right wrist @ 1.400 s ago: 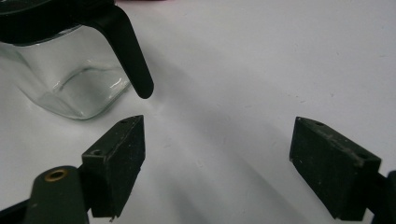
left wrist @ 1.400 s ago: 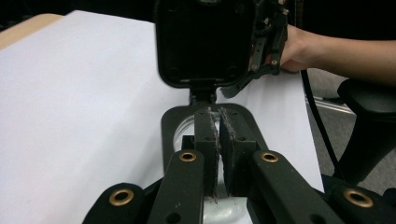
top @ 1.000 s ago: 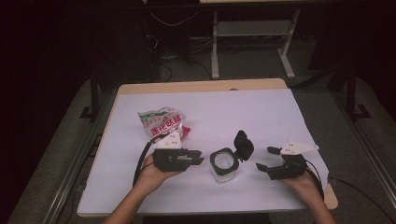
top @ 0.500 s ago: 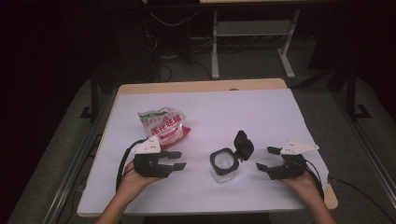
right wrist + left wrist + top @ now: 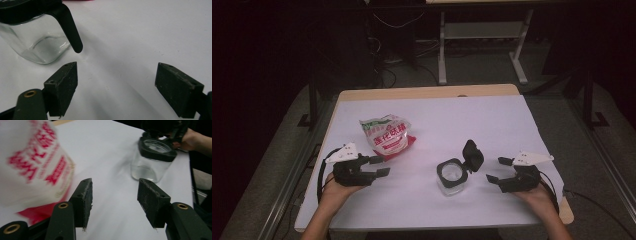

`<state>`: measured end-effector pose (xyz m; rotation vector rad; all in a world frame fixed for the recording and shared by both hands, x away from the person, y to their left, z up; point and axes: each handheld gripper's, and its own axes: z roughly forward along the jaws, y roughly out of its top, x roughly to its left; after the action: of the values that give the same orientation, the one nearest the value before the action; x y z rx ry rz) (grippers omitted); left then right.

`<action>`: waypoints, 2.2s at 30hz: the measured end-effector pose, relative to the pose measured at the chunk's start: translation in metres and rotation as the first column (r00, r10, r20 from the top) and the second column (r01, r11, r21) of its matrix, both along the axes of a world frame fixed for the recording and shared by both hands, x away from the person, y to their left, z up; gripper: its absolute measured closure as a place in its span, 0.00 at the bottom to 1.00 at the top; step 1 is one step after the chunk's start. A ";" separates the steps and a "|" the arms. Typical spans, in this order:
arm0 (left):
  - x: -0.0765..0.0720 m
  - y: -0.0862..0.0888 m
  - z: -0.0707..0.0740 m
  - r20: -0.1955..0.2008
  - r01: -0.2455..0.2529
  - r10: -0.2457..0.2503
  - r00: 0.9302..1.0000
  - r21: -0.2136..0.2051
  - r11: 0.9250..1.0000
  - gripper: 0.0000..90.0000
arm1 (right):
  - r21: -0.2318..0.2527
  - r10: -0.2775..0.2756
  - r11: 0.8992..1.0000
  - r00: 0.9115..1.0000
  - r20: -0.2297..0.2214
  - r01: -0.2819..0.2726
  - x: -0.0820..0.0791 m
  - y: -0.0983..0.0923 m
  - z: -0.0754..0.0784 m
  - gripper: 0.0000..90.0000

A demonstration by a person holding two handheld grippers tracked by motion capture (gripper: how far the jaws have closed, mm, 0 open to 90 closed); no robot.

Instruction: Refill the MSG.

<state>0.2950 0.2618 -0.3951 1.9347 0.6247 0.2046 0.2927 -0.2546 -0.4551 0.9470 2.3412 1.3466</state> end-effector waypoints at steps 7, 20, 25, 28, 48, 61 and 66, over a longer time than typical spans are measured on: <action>0.006 0.017 -0.001 0.008 -0.045 0.045 0.999 -0.003 0.999 0.52 | 0.004 -0.003 1.000 1.000 -0.002 0.003 0.000 0.000 0.000 0.20; 0.027 0.040 -0.006 0.014 -0.127 0.127 0.992 -0.022 0.992 0.40 | 0.008 -0.006 1.000 1.000 -0.011 0.007 0.001 -0.001 0.000 0.20; 0.044 0.037 -0.002 0.042 -0.123 0.124 0.991 -0.031 0.992 0.32 | 0.005 -0.010 1.000 1.000 -0.014 0.010 0.001 -0.001 0.000 0.20; 0.053 0.030 -0.003 0.049 -0.104 0.104 0.993 -0.001 0.995 0.29 | 0.005 -0.011 1.000 1.000 -0.012 0.011 0.001 -0.001 0.000 0.20; 0.072 0.017 -0.018 0.099 -0.083 0.088 0.991 -0.056 0.995 0.65 | -0.008 -0.006 1.000 1.000 -0.006 0.006 0.001 0.001 0.000 0.20; 0.071 0.011 -0.019 0.116 -0.072 0.077 0.990 -0.047 0.996 0.98 | -0.021 -0.003 1.000 1.000 -0.014 0.003 0.001 0.002 -0.001 0.20; 0.070 0.011 -0.018 0.104 -0.067 0.073 0.992 -0.059 0.996 0.95 | -0.021 -0.003 1.000 1.000 -0.014 0.003 0.001 0.002 0.000 0.20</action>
<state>0.3648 0.2728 -0.4131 1.8377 0.6217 0.3296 0.2935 -0.2524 -0.4556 0.9567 2.3589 1.3158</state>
